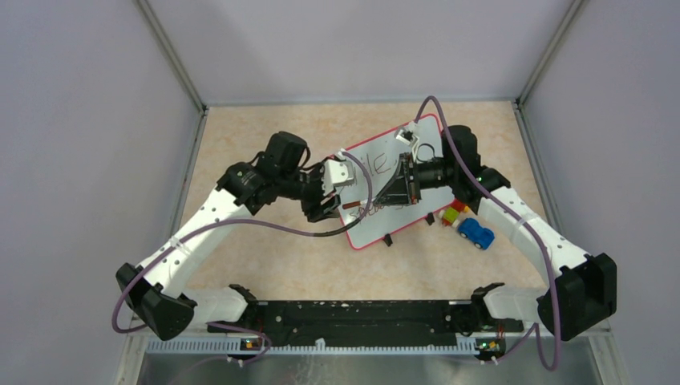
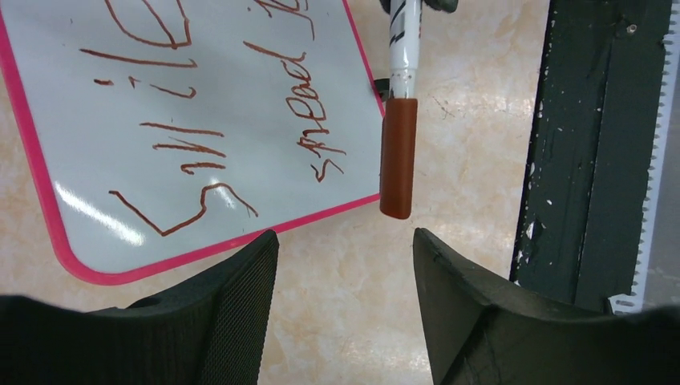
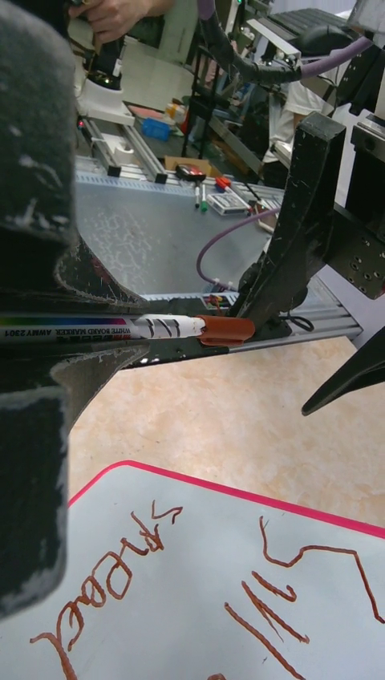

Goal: Write a sentence on the whiteboard
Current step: Insert the whiteboard marker without the cap into the pen cap.

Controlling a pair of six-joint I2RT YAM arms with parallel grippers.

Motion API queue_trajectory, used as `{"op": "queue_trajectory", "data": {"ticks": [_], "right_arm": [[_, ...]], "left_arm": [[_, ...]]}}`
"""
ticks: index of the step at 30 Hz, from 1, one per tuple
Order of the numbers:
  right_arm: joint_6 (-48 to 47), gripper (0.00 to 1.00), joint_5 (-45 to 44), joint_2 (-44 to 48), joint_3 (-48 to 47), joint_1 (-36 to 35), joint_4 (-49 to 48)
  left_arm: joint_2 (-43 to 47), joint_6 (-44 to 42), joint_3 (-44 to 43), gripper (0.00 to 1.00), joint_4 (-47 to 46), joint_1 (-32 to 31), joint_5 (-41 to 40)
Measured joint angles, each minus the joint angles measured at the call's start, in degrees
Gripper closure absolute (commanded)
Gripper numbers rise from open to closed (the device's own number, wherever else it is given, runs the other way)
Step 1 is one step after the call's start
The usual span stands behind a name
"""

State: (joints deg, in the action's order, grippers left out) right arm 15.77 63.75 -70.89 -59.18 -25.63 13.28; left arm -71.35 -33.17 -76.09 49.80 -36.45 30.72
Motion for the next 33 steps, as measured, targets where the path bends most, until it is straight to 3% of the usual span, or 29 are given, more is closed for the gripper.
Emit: {"op": "queue_trajectory", "data": {"ticks": [4, 17, 25, 33], "right_arm": [[0.6, 1.0, 0.5, 0.0, 0.0, -0.1, -0.5], [1.9, 1.0, 1.2, -0.1, 0.0, -0.3, -1.4], [0.3, 1.0, -0.2, -0.1, -0.2, -0.9, -0.1], [-0.9, 1.0, -1.0, -0.7, -0.5, -1.6, 2.2]], "left_arm": [[-0.1, 0.3, 0.0, 0.39, -1.5, -1.8, 0.8], [-1.3, 2.0, 0.0, 0.79, -3.1, -4.9, 1.2], [-3.7, 3.7, -2.5, 0.98, -1.3, -5.9, 1.3], [-5.5, 6.2, -3.7, 1.0, 1.2, -6.8, 0.5]]}}
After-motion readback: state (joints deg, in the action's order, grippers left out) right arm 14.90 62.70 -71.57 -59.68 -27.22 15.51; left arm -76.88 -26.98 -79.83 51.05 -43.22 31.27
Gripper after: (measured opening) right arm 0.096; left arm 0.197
